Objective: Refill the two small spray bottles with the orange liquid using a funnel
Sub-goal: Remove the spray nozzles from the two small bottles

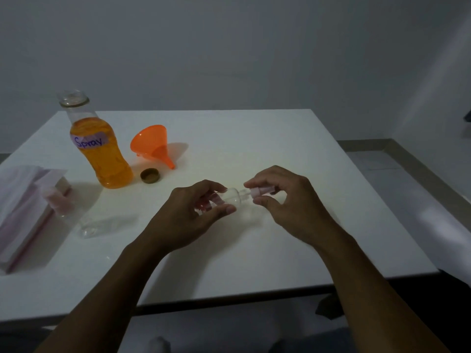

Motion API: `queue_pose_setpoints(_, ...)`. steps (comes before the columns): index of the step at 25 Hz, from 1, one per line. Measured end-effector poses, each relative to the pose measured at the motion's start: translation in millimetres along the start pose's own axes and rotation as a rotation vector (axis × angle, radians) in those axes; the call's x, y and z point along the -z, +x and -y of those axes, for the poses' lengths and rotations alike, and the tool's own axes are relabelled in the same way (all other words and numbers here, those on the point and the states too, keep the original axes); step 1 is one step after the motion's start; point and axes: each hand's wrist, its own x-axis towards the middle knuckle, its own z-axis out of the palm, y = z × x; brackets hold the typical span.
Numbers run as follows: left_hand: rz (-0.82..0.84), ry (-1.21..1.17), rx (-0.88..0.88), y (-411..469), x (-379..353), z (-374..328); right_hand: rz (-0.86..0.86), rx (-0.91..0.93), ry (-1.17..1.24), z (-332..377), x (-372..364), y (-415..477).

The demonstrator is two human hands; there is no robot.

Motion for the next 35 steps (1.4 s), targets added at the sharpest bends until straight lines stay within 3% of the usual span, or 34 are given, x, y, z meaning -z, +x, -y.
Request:
queue_pose_setpoints(7, -0.055, -0.007, 0.103, 1.4, -1.4, 5.7, -0.19, 0.156, -0.338, -27.9, 30.0, -9.5)
queue_pose_setpoints(9, -0.054, -0.046, 0.153, 2.7, -4.0, 3.2, -0.239, 0.088, -0.326, -34.5, 42.3, -14.0)
queue_pose_setpoints(15, 0.025, -0.453, 0.247, 10.2, -31.7, -28.4, -0.43, -0.267, -0.104, -61.2, 69.9, -28.6)
queue_pose_setpoints(20, -0.004, -0.529, 0.173, 36.3, -81.2, -54.4, -0.444, -0.259, -0.187, -74.0, 67.1, -32.1)
queue_pose_setpoints(24, 0.021, -0.451, 0.132, 54.6, -113.5, -62.3, -0.418, -0.28, -0.217, -85.0, 60.6, -31.2)
queue_pose_setpoints(35, 0.014, -0.42, 0.14, 65.8, -138.3, -56.3, -0.429, -0.462, -0.175, -102.0, 57.8, -28.0)
